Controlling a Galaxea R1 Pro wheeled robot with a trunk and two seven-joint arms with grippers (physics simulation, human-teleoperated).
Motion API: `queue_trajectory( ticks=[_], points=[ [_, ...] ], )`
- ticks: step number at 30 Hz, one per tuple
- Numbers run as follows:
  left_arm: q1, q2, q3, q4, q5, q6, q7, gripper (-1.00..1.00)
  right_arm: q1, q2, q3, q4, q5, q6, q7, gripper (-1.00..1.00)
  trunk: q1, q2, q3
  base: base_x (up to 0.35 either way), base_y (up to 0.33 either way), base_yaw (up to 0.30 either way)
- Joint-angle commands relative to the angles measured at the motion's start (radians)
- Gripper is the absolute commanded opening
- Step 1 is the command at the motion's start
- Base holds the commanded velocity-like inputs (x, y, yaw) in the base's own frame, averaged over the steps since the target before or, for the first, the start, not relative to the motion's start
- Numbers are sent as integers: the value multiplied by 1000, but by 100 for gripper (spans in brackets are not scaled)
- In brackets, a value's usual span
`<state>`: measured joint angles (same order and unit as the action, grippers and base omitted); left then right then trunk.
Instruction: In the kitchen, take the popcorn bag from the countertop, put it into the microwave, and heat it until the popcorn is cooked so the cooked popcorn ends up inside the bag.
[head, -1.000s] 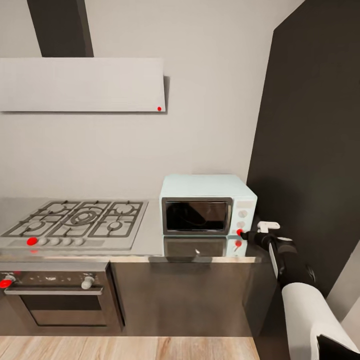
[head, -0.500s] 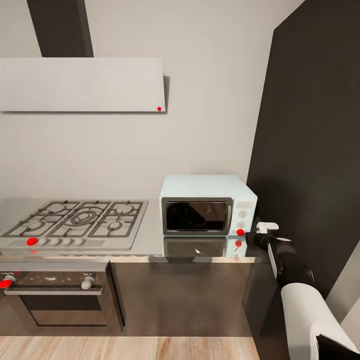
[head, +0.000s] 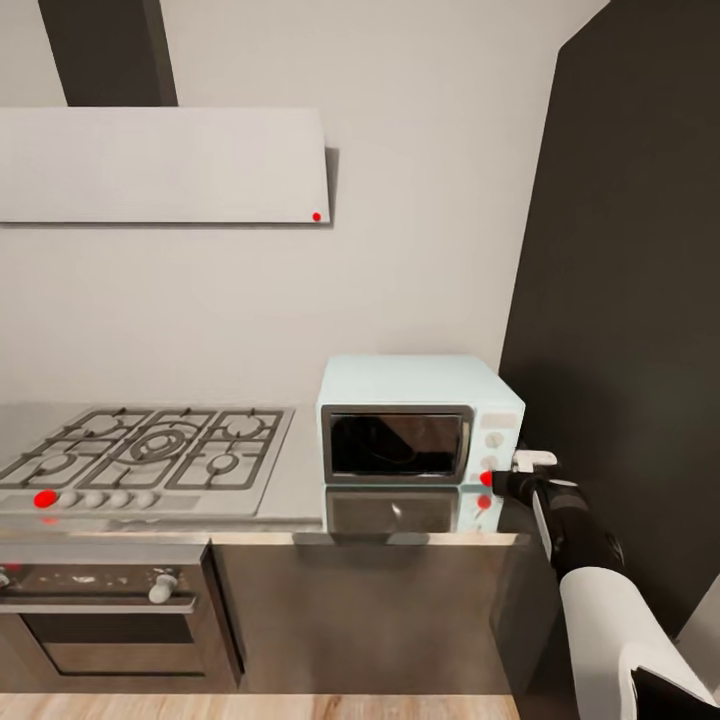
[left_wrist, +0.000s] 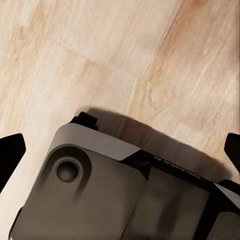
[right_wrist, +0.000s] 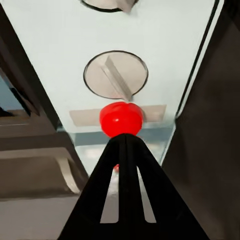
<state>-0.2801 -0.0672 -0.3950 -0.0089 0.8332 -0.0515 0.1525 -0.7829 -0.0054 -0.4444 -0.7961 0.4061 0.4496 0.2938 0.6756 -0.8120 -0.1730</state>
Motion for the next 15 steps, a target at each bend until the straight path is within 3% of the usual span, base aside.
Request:
queue_trajectory(
  ticks=[1,8,15],
  points=[
    [-1,0,-8,0,7,-2,4,100,-1,1,-3,0,10,3,8,-100,1,-1,-2,219,0,0],
    [-1,0,-7,0,9,-2,4,100,-1,-2,-3,86,15,0,-30,-100,1,-1,-2,186,0,0],
    [-1,0,-7,0,9,-2,4,100,-1,-4,-4,93,16,0,-36,-100,1,-1,-2,155,0,0]
  ],
)
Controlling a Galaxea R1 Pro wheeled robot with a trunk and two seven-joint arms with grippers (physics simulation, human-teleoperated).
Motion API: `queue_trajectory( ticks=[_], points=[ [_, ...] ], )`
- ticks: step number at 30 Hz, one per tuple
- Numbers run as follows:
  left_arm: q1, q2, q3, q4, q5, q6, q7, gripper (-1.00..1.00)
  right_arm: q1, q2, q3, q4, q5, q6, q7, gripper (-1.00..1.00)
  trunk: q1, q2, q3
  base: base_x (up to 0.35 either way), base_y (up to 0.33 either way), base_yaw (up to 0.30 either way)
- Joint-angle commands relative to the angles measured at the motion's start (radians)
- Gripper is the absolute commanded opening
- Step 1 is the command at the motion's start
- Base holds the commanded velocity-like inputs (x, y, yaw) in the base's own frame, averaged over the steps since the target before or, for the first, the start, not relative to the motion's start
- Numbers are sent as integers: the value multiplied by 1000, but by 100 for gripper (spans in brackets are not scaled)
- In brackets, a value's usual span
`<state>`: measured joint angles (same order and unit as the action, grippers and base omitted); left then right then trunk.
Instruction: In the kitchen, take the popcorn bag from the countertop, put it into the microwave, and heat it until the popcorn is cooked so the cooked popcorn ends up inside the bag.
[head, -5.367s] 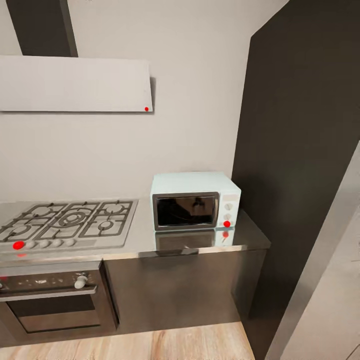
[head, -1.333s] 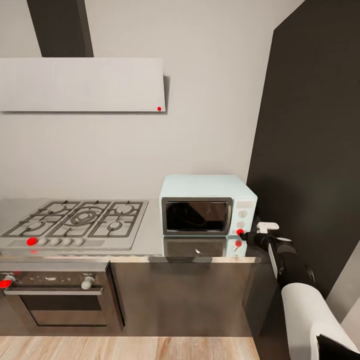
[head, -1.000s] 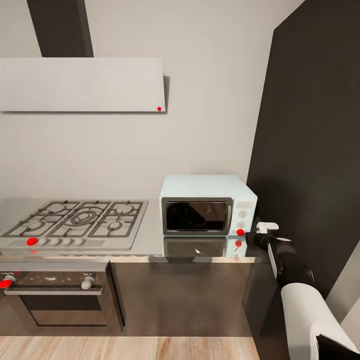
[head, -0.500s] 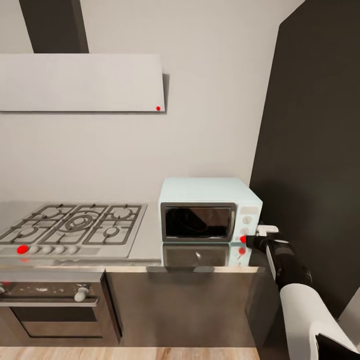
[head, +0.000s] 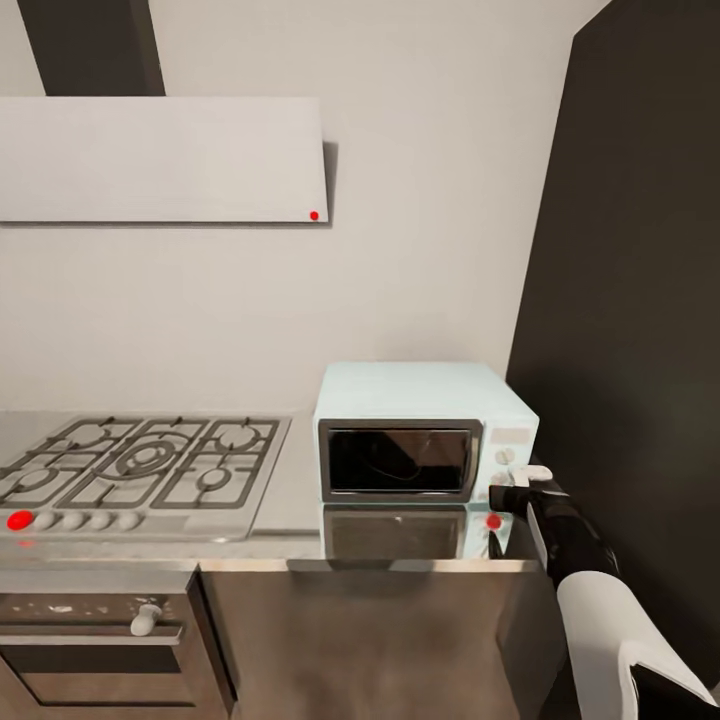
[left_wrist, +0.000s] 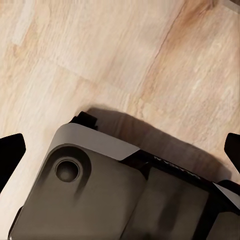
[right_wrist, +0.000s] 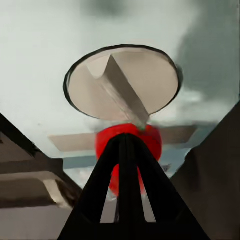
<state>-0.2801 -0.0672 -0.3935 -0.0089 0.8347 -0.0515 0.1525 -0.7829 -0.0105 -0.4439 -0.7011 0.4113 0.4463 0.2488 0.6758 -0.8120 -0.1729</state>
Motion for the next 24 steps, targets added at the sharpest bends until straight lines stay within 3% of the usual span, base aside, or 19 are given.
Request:
queue_trajectory(
  ticks=[1,13,24],
  points=[
    [-1,0,-8,0,7,-2,4,100,-1,0,-4,-2,10,3,9,-100,0,-1,-2,148,0,0],
    [-1,0,-7,0,11,-2,7,100,-1,-2,-4,-1,11,3,9,-100,0,-1,-2,31,0,0],
    [-1,-1,-5,1,13,-1,7,100,-1,-3,-1,-3,12,3,13,-100,0,-1,-2,-298,82,0]
  ],
)
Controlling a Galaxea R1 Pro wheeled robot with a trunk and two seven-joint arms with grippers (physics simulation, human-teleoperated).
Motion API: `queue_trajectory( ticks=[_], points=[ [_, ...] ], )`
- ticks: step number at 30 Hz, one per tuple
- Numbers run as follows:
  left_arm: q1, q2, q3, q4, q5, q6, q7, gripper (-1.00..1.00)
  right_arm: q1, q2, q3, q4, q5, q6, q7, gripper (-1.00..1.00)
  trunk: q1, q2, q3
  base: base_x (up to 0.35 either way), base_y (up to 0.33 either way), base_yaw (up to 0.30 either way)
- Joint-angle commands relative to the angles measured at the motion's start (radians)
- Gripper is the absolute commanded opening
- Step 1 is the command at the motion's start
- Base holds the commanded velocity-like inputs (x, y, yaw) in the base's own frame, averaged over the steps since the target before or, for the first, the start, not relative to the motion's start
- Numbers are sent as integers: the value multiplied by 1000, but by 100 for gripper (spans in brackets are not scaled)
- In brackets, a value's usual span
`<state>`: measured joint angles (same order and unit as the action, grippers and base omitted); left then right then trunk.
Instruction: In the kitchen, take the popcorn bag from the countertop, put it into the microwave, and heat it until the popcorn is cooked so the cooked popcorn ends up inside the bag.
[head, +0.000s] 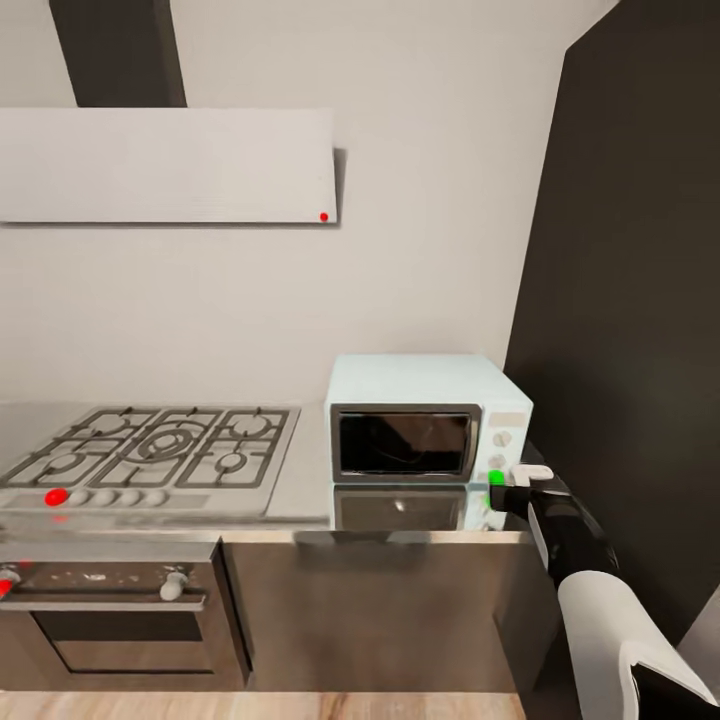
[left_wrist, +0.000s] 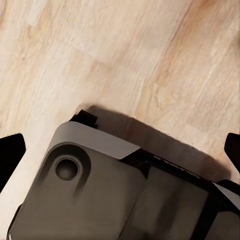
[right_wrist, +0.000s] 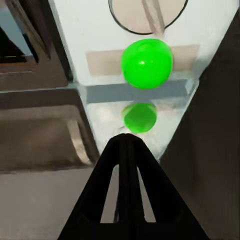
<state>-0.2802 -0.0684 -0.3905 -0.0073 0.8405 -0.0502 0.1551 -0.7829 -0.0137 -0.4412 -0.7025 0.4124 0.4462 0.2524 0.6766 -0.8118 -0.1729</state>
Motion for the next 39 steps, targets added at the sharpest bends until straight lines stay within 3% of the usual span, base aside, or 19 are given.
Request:
queue_trajectory(
  ticks=[1,28,29,31,32,34,37,39],
  points=[
    [0,0,-8,0,7,-2,4,100,-1,0,-4,-2,10,3,9,-100,0,-1,-2,-312,91,0],
    [0,1,-9,0,7,-3,1,100,-1,-1,-4,9,3,5,9,-100,0,-1,-2,-289,83,0],
    [0,2,-9,0,7,-3,1,100,-1,0,-4,32,2,4,8,-100,0,-1,-2,-26,6,0],
    [0,2,-10,0,5,-5,0,100,-1,-6,-4,180,1,-9,2,-100,0,-1,-2,-10,2,0],
    [0,2,-10,0,4,-5,0,100,0,-19,-4,326,3,-63,-14,-100,0,-1,-2,-3,1,0],
    [0,3,-10,1,1,-5,0,100,5,-49,-3,633,38,-243,-117,-100,0,-1,-2,-1,0,0],
    [0,10,-11,3,-1,-5,0,100,27,-50,-4,716,60,-319,-201,-100,0,-1,-2,0,0,0],
    [0,12,-11,4,-1,-5,-1,100,112,-53,-4,727,63,-334,-215,-100,0,-1,-2,0,0,0]
  ],
)
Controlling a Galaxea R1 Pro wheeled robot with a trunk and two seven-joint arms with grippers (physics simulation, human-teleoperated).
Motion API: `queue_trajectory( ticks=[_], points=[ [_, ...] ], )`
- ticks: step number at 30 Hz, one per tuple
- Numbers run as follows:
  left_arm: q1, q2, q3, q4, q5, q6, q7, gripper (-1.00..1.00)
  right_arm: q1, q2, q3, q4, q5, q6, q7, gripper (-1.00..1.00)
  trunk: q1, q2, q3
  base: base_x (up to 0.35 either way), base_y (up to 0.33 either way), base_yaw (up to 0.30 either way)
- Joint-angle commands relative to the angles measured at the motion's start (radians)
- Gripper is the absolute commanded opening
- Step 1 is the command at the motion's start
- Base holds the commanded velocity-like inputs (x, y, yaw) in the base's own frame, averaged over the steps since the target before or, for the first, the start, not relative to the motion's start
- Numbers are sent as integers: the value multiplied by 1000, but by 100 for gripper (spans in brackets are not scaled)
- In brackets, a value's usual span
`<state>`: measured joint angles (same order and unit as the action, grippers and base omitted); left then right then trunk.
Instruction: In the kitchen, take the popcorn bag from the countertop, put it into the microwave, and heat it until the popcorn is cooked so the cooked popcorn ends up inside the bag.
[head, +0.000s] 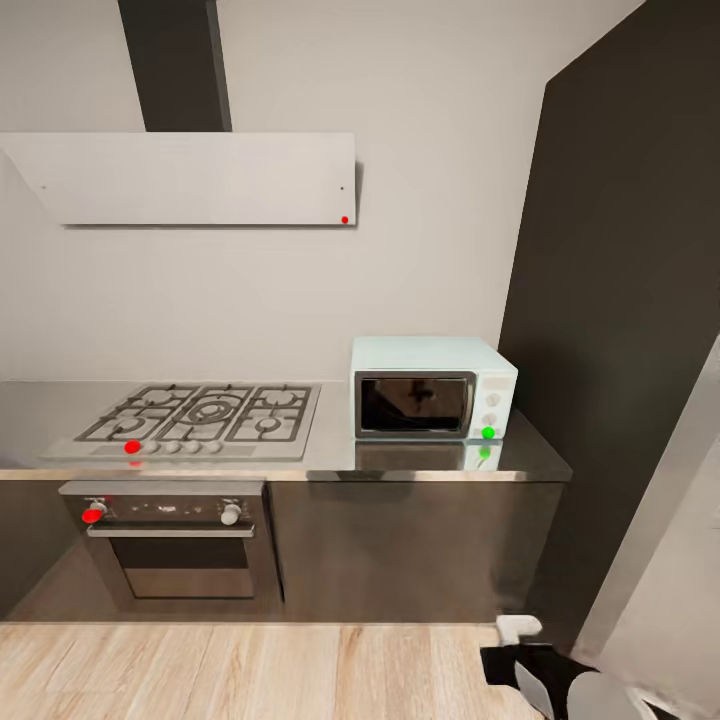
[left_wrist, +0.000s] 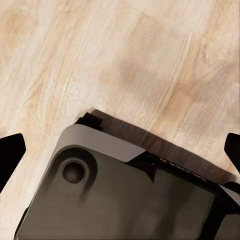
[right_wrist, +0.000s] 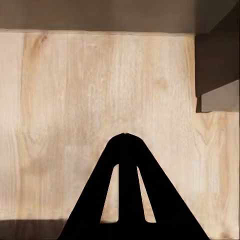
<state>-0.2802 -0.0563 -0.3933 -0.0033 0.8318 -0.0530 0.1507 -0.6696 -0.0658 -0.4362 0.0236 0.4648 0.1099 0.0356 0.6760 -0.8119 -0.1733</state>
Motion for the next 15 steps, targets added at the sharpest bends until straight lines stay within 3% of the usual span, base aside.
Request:
queue_trajectory(
  ticks=[1,6,9,12,15],
  points=[
    [-1,0,-9,1,7,-2,3,100,60,0,-9,4,11,-11,-1,-100,0,-1,-1,0,0,0],
    [-1,1,-9,3,6,8,2,100,330,7,-10,8,7,-160,-6,-100,0,-1,-1,0,0,0],
    [-1,1,-9,3,5,13,1,100,436,10,-12,8,5,-211,-7,-100,0,-1,-1,0,0,0],
    [1,15,-10,4,4,15,-1,100,491,11,-13,9,5,-232,-6,-100,0,-1,-1,0,0,0],
    [13,27,-15,5,4,22,-3,100,507,14,-12,9,9,-231,-6,-100,0,-1,-1,0,0,0]
  ],
)
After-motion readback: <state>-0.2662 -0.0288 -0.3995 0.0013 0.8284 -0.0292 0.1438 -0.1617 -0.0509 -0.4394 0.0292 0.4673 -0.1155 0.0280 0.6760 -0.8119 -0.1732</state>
